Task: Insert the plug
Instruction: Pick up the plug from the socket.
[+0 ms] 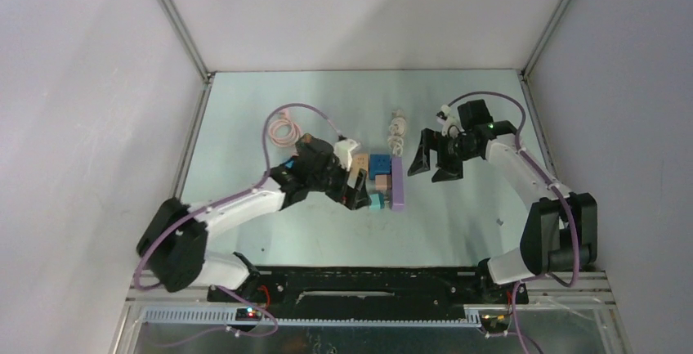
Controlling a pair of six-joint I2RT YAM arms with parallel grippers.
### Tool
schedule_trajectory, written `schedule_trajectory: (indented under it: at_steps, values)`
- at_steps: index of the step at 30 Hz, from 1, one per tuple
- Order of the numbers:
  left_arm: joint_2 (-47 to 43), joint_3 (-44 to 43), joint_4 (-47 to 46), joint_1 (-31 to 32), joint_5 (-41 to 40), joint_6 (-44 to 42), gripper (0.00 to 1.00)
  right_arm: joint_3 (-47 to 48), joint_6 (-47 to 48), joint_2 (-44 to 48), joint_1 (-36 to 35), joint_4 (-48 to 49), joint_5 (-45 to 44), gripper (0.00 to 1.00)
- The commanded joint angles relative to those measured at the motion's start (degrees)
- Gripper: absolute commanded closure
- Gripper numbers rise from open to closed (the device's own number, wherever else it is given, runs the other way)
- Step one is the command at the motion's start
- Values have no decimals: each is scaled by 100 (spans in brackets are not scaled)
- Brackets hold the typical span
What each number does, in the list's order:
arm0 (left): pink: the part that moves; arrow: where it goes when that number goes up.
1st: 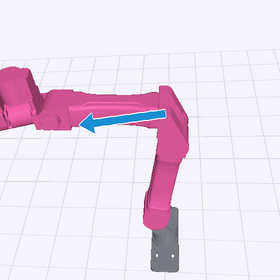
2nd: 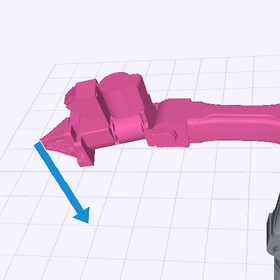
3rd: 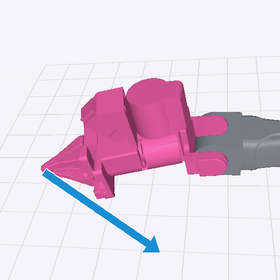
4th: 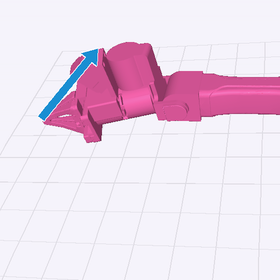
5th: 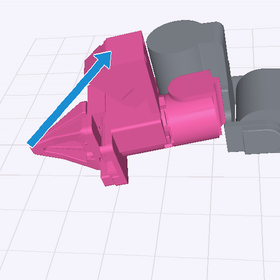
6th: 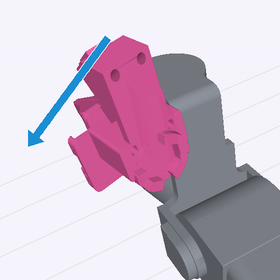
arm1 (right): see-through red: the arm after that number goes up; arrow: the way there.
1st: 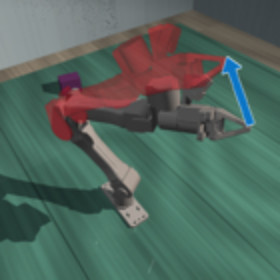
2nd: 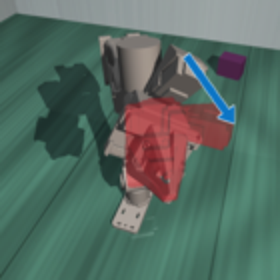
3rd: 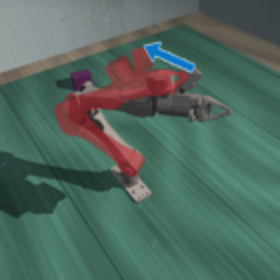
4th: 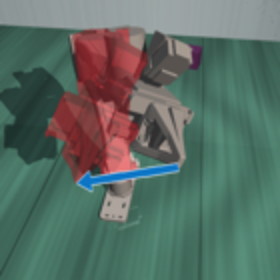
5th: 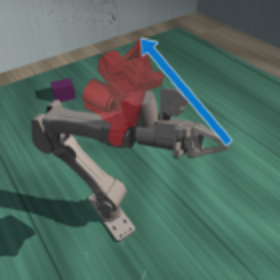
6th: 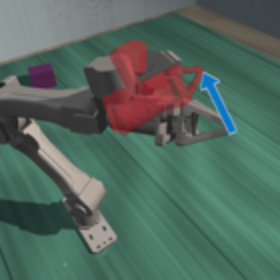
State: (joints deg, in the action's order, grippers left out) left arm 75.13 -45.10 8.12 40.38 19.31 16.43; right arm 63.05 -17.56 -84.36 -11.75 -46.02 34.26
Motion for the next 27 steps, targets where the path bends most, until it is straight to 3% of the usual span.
schedule_trajectory:
  at_steps: [1,9,21,24,27]
  values:
    - [837,-681,-181,471,102,-964,0,14,55,275,202,-84,94,9]
    - [1928,-1509,131,872,-267,-2159,0,13,189,328,487,-208,264,9]
    - [2650,-1515,43,1165,-1482,-3096,1,15,301,301,652,-276,479,10]
    - [2923,-1679,167,1168,-1592,-3223,8,14,335,273,656,-293,530,10]
    - [3230,-1926,443,1170,-1483,-3378,31,15,356,269,656,-300,587,10]
